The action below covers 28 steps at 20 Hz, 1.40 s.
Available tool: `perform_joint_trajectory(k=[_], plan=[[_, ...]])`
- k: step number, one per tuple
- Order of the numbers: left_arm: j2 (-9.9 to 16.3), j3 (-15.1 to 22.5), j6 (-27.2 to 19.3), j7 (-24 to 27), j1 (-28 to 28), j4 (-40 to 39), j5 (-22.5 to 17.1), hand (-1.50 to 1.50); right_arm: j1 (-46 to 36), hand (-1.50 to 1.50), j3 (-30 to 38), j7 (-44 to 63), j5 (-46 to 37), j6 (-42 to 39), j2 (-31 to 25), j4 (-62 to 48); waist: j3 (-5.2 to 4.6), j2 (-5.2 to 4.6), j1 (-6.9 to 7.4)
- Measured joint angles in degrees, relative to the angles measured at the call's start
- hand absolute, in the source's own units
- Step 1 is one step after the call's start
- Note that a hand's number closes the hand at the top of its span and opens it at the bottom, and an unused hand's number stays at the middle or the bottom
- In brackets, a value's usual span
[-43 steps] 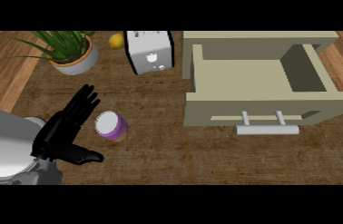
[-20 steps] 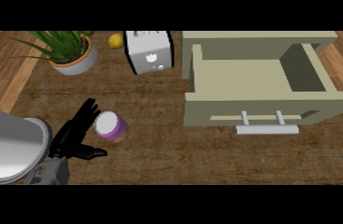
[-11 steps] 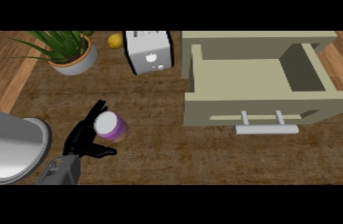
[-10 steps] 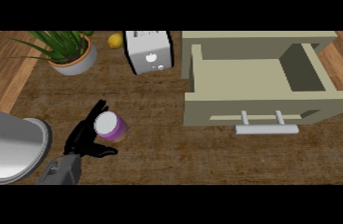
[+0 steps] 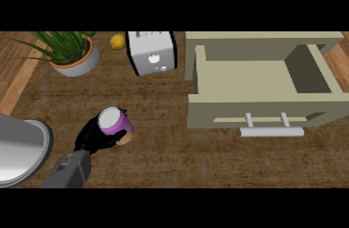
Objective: Pick up the can, place it into the drawer and close the drawer
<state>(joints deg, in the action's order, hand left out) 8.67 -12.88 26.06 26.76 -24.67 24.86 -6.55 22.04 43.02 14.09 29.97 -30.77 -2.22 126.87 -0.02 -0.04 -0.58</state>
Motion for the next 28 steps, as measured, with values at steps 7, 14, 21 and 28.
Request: perform_joint_trajectory(k=[7,14,21,28], plan=[[-1.05,1.00,4.67,-2.98,-1.23,4.43,-2.02,1.50,2.23,-1.50,0.20,0.53,1.82,-0.87,1.54,1.87,0.02,0.11,0.10],[-4.30,-0.92,-1.53,-4.32,0.65,12.93,-5.43,1.50,3.61,-1.50,0.18,0.30,2.65,0.08,1.17,2.05,0.05,0.26,0.57],[-7.60,-1.33,-14.70,-7.95,2.34,24.08,-9.58,1.50,4.32,-1.50,-0.91,-0.73,1.74,0.97,1.81,2.90,0.07,0.32,0.66],[-8.46,5.94,-24.53,-15.90,4.74,41.42,-10.78,1.50,5.15,-1.50,-0.33,-0.25,3.63,1.38,1.07,3.38,0.05,0.34,0.58]])
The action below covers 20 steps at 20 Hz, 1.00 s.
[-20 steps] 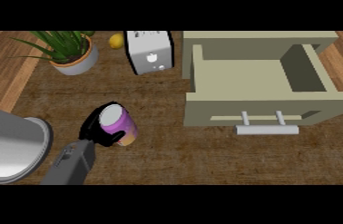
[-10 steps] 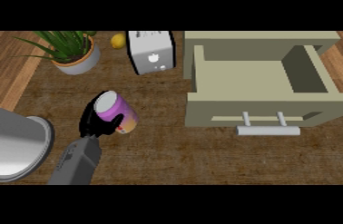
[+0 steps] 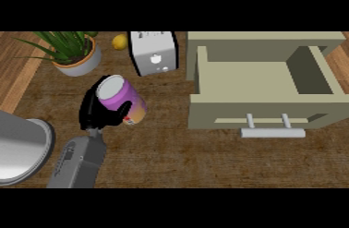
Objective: Pick up the can, place it into the drawer and close the drawer
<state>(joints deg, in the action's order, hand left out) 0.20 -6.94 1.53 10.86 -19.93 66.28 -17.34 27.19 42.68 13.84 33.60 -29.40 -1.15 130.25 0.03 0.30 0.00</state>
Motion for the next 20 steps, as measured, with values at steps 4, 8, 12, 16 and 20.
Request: perform_joint_trajectory(k=[4,8,12,16,20], plan=[[-0.12,4.56,-6.89,-6.65,-2.19,7.11,0.07,1.50,0.05,-1.50,-1.32,0.40,-0.80,1.26,0.61,1.40,0.01,-0.05,-0.12],[0.21,6.01,-11.28,-11.70,-5.34,11.43,1.09,1.50,-0.58,-1.50,-1.22,0.55,-0.91,1.38,0.50,1.06,-0.01,-0.13,-0.25],[0.17,7.63,-15.60,-16.44,-9.79,13.90,3.03,1.50,-1.28,-1.50,-1.98,1.66,-1.35,2.53,0.47,1.51,-0.02,-0.18,-0.34],[0.12,9.14,-19.22,-20.17,-13.35,15.57,4.42,1.50,-0.63,-1.50,-2.18,1.70,-1.19,2.79,0.47,2.12,-0.02,-0.19,-0.46],[-0.07,10.11,-21.19,-21.14,-17.88,13.20,4.29,1.50,-1.53,-1.50,-2.23,1.76,-1.40,2.53,0.28,1.28,-0.02,-0.25,-0.61]])
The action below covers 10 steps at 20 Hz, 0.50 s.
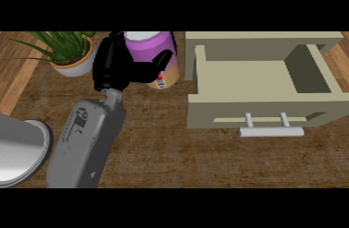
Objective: Pick up the can, place it into the drawer and close the drawer
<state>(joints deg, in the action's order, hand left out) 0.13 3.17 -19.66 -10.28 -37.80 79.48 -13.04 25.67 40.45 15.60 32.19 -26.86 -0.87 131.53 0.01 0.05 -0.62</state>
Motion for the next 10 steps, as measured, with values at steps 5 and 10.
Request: perform_joint_trajectory(k=[5,10], plan=[[-0.09,0.53,-3.39,-0.11,-8.05,-6.34,-0.38,1.50,-1.20,-1.50,-0.15,-0.27,-0.80,-0.29,-0.08,-0.93,0.00,-0.08,-0.25],[-0.12,1.66,-6.56,1.01,-15.02,-13.26,-1.85,1.50,-1.23,-1.50,-0.02,0.97,0.23,0.11,0.15,0.76,0.00,-0.12,-0.51]])
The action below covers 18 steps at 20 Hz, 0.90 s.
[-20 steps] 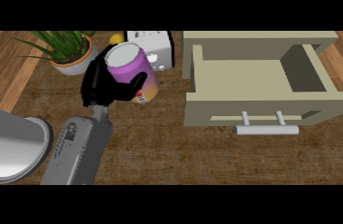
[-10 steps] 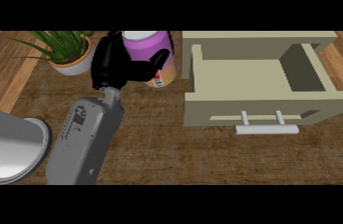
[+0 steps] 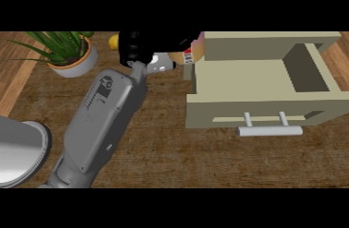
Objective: Pick up the can, place it into the drawer and close the drawer
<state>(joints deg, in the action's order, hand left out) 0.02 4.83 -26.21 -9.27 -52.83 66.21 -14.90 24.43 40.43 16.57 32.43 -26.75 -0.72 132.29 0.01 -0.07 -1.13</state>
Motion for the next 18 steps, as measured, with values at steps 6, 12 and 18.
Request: perform_joint_trajectory(k=[6,12,18], plan=[[-0.01,2.60,-5.25,0.56,-8.25,-6.39,-2.72,1.50,-0.28,-1.50,-0.70,-1.20,-0.98,-0.55,0.42,-1.26,0.03,-0.05,-0.33],[-0.02,5.54,-7.84,3.87,-15.60,-15.49,-8.57,1.50,-1.12,-1.50,-0.95,-0.34,-0.77,0.20,-0.36,-0.84,0.03,-0.22,-0.99],[-0.02,9.48,-10.05,7.07,-19.92,-21.73,-14.83,1.50,-1.11,-1.50,-2.14,-0.95,-1.84,0.37,0.22,-0.98,0.05,-0.31,-1.52]])
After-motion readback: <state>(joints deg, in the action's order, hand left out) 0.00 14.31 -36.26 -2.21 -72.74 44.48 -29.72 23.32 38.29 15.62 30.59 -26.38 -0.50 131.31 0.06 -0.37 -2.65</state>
